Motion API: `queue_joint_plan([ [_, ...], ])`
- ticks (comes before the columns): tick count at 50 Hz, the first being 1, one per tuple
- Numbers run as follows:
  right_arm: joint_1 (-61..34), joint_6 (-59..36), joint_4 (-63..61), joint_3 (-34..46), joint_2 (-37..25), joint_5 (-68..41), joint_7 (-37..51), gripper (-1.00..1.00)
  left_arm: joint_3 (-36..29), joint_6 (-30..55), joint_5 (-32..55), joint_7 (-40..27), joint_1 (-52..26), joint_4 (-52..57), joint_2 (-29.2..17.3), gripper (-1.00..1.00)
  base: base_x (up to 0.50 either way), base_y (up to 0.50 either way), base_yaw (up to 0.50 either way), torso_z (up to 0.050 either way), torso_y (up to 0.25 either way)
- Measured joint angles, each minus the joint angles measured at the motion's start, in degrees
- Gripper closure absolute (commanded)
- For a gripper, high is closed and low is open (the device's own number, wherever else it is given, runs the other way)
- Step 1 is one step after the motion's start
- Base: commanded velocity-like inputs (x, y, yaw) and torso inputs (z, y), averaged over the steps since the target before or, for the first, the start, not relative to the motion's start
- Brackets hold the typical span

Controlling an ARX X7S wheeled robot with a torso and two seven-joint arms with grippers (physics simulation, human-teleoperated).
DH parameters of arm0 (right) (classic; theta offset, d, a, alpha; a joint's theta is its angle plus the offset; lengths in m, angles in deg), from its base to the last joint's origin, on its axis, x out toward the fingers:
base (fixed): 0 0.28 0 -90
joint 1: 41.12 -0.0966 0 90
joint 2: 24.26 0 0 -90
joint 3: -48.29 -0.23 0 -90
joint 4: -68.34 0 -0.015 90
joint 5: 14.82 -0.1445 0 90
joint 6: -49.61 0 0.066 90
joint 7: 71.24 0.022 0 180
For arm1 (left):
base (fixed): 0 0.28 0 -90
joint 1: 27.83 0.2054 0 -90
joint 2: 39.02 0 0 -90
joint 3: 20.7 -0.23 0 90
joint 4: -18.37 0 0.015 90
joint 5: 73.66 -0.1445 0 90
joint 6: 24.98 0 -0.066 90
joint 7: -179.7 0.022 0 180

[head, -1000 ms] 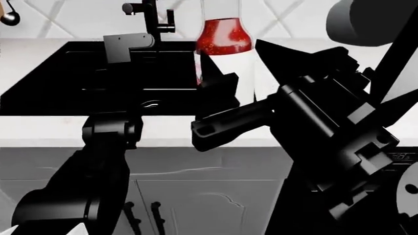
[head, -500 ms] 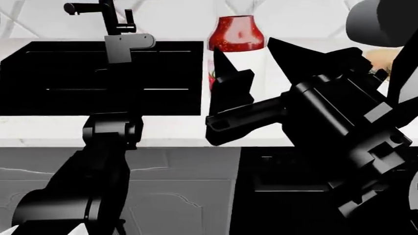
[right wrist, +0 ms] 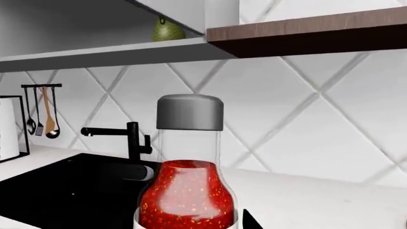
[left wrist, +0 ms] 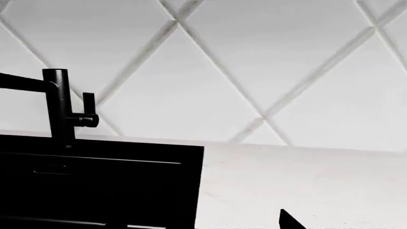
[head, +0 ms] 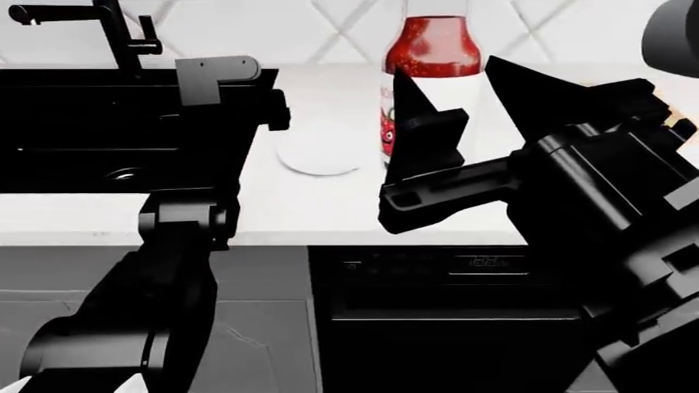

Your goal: Pick the chicken breast from the plate and place it on the cutting board. Then pick the condiment bottle from the cabinet and place it next to the cutting board.

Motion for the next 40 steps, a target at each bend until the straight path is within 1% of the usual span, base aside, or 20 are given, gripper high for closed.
queue_joint_plan([
  [9,0.2,0.2,-0.3,-0.3,-0.6,0.0,0.0,1.00,0.0,-0.1,0.1,0.0,0.0,0.0,0.0,-1.00,0.01,-0.50,0.00,0.000,0.000],
  [18,0.2,0.4,-0.5,-0.5,-0.8,0.0,-0.2,1.00,0.1,-0.3,0.1,-0.1,0.0,0.0,0.0,-1.00,0.12,-0.50,0.00,0.002,0.000],
  [40,1.1,0.8,-1.2,-1.0,-1.4,0.5,-1.0,1.00,-0.1,-0.5,0.1,-0.1,0.0,0.0,0.0,-1.00,0.28,-0.50,0.00,0.000,0.000],
])
